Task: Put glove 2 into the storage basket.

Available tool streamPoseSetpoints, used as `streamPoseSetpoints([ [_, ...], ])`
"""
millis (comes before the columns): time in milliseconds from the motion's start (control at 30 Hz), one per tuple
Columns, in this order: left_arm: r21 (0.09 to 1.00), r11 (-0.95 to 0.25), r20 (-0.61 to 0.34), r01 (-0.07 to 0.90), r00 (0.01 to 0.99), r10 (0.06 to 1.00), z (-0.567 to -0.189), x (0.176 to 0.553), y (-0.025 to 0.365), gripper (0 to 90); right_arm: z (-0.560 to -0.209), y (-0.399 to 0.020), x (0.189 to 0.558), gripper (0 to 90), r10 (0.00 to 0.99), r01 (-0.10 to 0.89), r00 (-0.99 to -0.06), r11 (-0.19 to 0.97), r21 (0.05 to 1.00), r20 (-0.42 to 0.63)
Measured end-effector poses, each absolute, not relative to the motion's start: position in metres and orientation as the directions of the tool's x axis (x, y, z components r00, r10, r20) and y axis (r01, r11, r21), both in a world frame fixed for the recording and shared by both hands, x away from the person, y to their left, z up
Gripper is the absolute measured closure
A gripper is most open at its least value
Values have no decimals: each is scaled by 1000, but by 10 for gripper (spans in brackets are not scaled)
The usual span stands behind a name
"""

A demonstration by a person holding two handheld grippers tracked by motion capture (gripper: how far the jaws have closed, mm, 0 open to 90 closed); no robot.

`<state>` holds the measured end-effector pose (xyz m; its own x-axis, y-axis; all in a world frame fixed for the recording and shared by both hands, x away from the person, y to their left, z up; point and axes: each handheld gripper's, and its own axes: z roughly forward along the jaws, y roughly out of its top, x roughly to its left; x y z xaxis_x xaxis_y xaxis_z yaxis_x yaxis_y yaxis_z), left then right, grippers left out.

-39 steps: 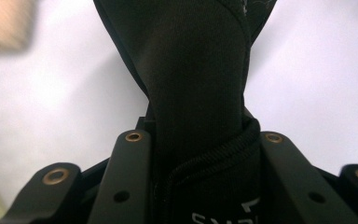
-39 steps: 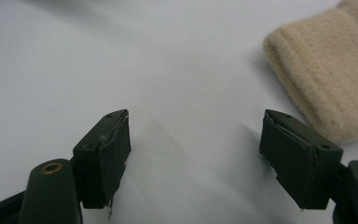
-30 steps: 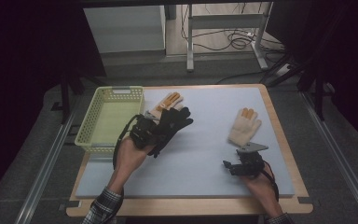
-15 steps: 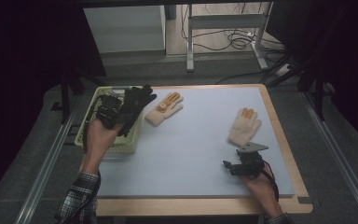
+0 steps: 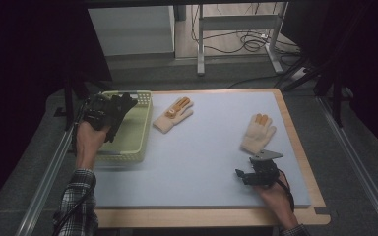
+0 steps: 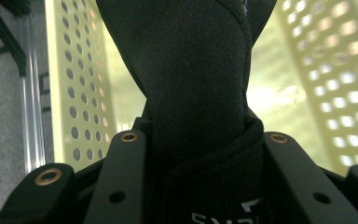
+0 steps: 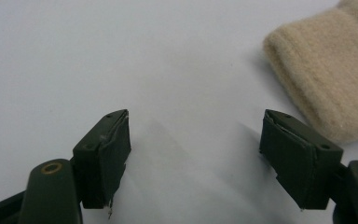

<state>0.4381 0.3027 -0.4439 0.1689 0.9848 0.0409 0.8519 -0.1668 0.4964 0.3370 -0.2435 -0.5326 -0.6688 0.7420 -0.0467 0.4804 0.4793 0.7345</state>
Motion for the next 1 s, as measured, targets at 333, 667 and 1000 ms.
streamPoseSetpoints([
  [333,378,-138,82,915,115,990,-479,464,311,648,-533,-244,337,241,742,480,-669,479,735,-47],
  [667,314,-179,144,932,140,980,-492,471,313,220,-533,-244,337,241,742,480,-669,479,735,-47],
  [1000,444,-174,-25,879,206,978,-460,445,323,53,-533,-244,337,241,742,480,-669,479,735,-47],
])
